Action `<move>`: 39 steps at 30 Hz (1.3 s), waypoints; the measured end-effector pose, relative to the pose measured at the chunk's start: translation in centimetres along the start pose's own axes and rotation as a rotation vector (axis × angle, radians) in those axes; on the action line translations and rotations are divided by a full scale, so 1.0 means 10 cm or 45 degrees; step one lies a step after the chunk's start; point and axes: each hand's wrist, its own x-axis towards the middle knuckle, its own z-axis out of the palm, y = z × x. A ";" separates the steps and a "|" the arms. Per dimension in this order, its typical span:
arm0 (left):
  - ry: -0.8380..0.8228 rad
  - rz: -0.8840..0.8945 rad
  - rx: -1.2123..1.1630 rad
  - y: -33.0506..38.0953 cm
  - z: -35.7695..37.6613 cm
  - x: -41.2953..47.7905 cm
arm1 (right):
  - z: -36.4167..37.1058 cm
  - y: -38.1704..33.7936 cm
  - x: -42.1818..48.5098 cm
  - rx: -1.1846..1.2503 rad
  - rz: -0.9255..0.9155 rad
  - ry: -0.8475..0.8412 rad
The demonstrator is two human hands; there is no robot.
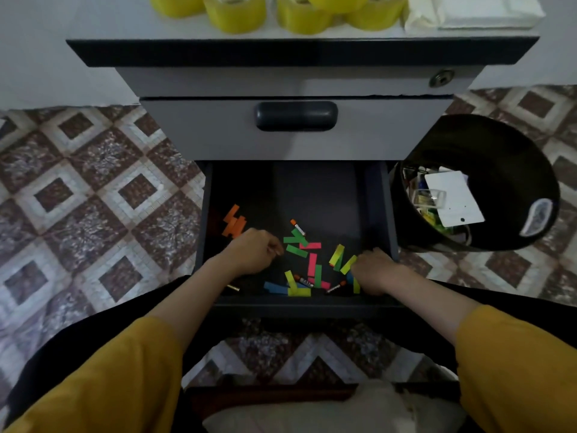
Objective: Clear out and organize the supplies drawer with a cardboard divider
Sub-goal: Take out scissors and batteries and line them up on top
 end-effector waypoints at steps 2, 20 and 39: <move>0.031 -0.037 0.015 -0.09 -0.07 0.01 | 0.01 -0.01 0.04 -0.084 0.006 -0.012; -0.135 -0.294 0.348 -0.41 0.04 -0.04 | -0.24 -0.05 0.00 0.754 -0.012 0.362; -0.226 -0.267 0.530 -0.48 0.31 0.01 | -0.22 -0.03 0.03 0.898 0.016 0.348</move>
